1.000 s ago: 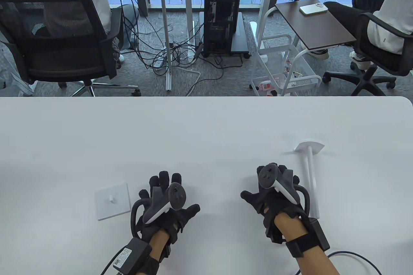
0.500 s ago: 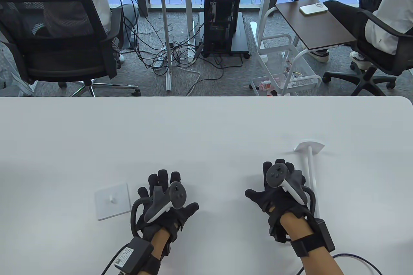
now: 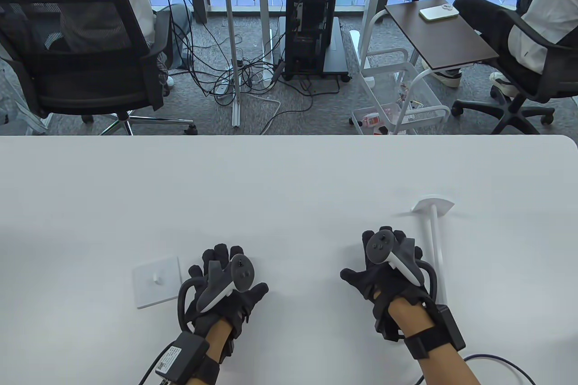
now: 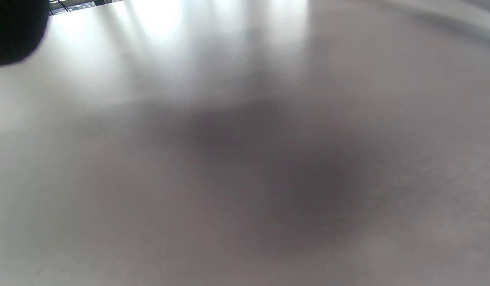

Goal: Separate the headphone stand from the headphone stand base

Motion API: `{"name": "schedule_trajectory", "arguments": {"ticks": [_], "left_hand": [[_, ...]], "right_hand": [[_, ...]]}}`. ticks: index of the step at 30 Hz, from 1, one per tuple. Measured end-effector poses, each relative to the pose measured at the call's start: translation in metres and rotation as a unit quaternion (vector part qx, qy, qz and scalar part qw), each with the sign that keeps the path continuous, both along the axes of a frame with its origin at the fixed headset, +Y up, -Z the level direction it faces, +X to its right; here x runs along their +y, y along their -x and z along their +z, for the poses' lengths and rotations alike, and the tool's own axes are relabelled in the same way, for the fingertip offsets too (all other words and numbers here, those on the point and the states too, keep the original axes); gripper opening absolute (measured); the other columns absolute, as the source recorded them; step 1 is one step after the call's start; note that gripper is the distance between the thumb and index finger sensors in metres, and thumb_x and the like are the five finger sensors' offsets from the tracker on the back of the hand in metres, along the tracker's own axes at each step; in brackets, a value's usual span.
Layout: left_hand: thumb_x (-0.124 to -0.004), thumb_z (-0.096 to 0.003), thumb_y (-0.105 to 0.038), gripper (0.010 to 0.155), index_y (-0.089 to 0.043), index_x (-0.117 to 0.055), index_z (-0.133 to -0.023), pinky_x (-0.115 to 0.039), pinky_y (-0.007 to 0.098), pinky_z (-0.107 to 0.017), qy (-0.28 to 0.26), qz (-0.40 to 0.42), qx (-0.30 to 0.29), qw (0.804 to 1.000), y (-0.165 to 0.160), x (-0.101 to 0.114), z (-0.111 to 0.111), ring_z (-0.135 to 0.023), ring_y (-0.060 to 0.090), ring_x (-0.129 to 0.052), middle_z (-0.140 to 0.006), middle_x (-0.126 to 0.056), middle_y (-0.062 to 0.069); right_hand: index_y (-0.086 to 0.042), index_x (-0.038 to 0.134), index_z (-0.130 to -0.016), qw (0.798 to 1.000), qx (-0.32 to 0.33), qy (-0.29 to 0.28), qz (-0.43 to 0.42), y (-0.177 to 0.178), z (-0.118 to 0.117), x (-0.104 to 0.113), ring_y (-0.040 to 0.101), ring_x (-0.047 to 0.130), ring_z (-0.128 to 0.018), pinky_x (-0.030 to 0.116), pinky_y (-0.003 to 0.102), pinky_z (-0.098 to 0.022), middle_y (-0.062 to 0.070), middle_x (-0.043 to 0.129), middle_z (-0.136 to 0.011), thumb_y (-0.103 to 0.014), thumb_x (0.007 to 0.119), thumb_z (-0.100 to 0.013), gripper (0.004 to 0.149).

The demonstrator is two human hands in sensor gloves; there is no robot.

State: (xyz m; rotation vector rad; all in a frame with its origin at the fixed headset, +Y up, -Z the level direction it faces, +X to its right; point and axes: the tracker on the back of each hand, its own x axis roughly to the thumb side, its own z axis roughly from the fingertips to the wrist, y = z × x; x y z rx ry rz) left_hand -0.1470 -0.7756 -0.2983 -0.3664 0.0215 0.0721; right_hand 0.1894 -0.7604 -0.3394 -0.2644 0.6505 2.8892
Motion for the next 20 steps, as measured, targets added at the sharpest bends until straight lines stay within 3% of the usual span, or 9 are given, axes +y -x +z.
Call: {"name": "schedule_trajectory", "arguments": {"ticks": [20], "left_hand": [[-0.059,-0.0344,-0.078,0.099,-0.023,-0.020,-0.107,-0.034,0.072,-0.072,-0.005,0.000,0.004,1.000,-0.0002,0.0029,0.0028,-0.110,0.047,-0.028,-0.115,-0.016,0.015]], "right_hand": [[-0.048,0.012,-0.095,1.000,0.007,-0.007,0.004,0.0005,0.0036,0.0039,0.019,-0.017,-0.101,-0.004,0.062,-0.070,-0.011,-0.012,-0.105,-0.075,0.073,-0.028,0.094]]}}
